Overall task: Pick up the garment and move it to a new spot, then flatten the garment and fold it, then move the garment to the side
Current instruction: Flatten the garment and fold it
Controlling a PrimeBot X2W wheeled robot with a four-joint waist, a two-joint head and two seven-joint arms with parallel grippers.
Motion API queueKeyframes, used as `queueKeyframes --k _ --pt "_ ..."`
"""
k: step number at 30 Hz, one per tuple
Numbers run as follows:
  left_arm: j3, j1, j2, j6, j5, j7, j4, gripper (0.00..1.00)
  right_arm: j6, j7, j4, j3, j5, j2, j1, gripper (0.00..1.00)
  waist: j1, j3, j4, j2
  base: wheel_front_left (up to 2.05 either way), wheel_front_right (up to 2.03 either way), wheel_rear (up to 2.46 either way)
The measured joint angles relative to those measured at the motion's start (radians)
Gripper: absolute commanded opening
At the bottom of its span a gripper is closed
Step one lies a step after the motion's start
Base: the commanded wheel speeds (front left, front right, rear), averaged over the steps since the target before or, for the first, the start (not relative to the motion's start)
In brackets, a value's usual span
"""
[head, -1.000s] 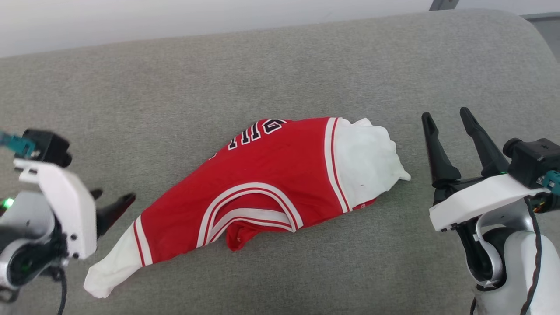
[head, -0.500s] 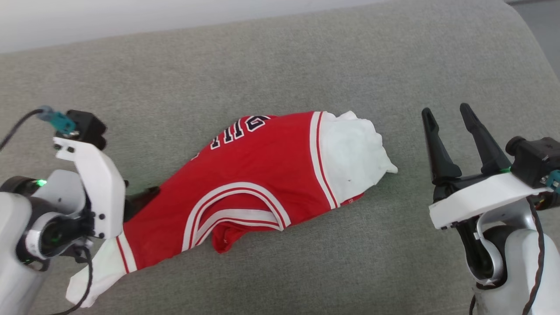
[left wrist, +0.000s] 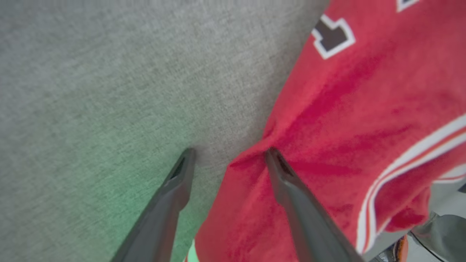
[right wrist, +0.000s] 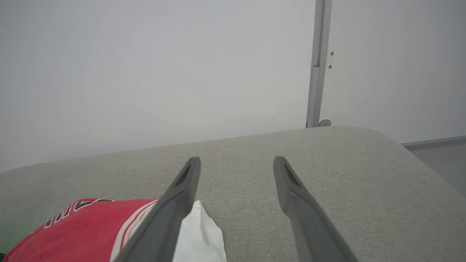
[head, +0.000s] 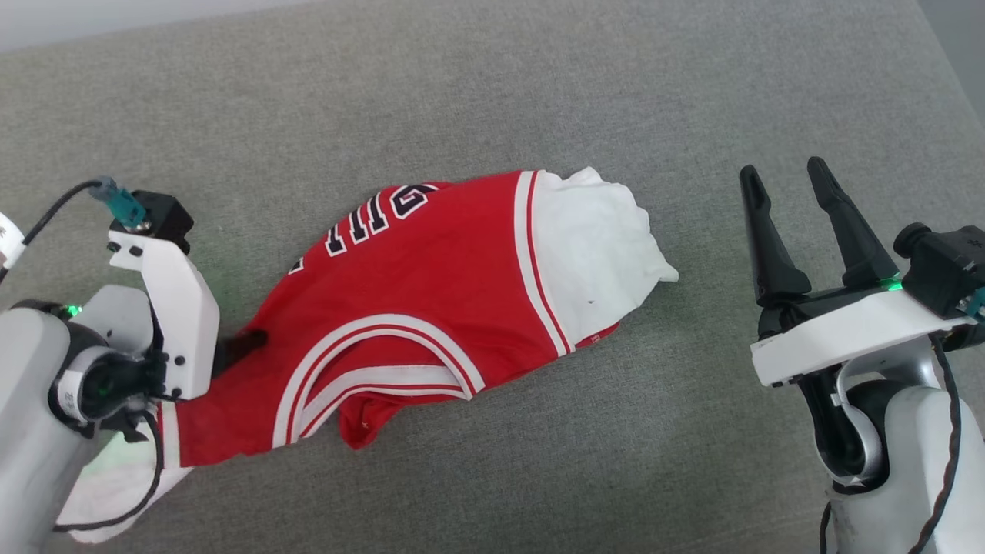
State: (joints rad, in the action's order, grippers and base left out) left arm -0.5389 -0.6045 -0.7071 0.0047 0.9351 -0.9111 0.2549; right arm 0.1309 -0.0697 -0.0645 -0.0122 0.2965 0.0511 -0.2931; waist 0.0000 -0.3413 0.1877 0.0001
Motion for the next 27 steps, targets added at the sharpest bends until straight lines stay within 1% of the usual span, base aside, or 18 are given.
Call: queueKeyframes --k 1,4,7,8,13,16,17,19,20,21,22,24,27 --pt "-0.002 -0.008 0.001 -0.012 0.0 -0.001 0.011 0.0 0.0 0.001 0.002 0.0 0.001 0.0 -0.002 1.0 0.0 -0.005 0.003 0.0 0.0 0.0 0.0" --pt "-0.001 -0.031 0.002 -0.038 -0.005 0.02 0.042 0.0 0.0 0.008 0.007 0.003 0.001 0.0 -0.003 1.0 0.0 -0.013 0.005 -0.0001 0.0 0.0 0.0" --pt "0.004 -0.052 0.007 -0.059 -0.016 0.063 0.068 0.0 0.0 0.01 0.011 0.007 0.001 0.0 -0.004 1.0 0.0001 -0.016 0.002 0.0 0.0 0.0 0.0" --pt "0.004 -0.068 0.008 -0.077 -0.026 0.093 0.078 0.0 0.0 0.01 0.012 0.01 0.001 0.0 -0.005 1.0 0.0 -0.017 -0.001 0.0 0.0 0.0 0.0" --pt "0.017 -0.123 -0.002 -0.093 -0.064 0.165 0.106 0.0 0.0 0.015 0.016 0.01 0.001 0.0 -0.011 1.0 0.0 -0.018 -0.009 0.0 0.0 0.0 0.0" --pt "0.021 -0.133 0.001 -0.102 -0.055 0.173 0.128 0.0 0.0 0.016 0.021 0.008 0.001 0.0 -0.015 1.0 0.0 -0.017 -0.013 -0.0001 0.0 0.0 0.0" --pt "0.021 -0.133 0.001 -0.104 -0.054 0.174 0.128 0.16 0.0 0.016 0.022 0.007 0.001 0.0 -0.015 1.0 0.0001 -0.017 -0.014 0.0 0.0 0.0 0.0" --pt "0.02 -0.132 -0.002 -0.107 -0.043 0.163 0.123 0.31 0.0 0.016 0.025 0.008 0.001 0.0 -0.015 1.0 0.0 -0.014 -0.016 0.0 0.0 0.0 0.0" --pt "0.019 -0.131 -0.005 -0.107 -0.041 0.158 0.114 0.42 0.0 0.017 0.025 0.009 0.001 0.0 -0.015 1.0 0.0 -0.012 -0.017 -0.0001 0.0 0.0 0.0" --pt "0.017 -0.129 -0.01 -0.107 -0.035 0.15 0.099 0.92 0.0 0.017 0.025 0.012 0.001 0.0 -0.014 1.0 0.0 -0.009 -0.019 -0.0001 0.0 0.0 0.0" --pt "0.014 -0.124 -0.016 -0.107 -0.027 0.137 0.078 1.0 0.0 0.017 0.024 0.015 0.0 0.0 -0.014 1.0 0.0 -0.006 -0.021 0.0 0.0 0.0 0.0" --pt "0.009 -0.103 -0.023 -0.091 -0.018 0.11 0.03 1.0 0.0 0.016 0.024 0.022 -0.007 0.0 -0.011 1.0 0.0 0.004 -0.025 0.0 0.0 0.0 0.0" --pt "0.007 -0.061 -0.047 -0.073 -0.001 0.077 -0.089 1.0 0.0 0.012 0.017 0.029 -0.011 0.0 -0.004 1.0 0.0 0.021 -0.032 -0.0001 0.0 0.0 0.0"
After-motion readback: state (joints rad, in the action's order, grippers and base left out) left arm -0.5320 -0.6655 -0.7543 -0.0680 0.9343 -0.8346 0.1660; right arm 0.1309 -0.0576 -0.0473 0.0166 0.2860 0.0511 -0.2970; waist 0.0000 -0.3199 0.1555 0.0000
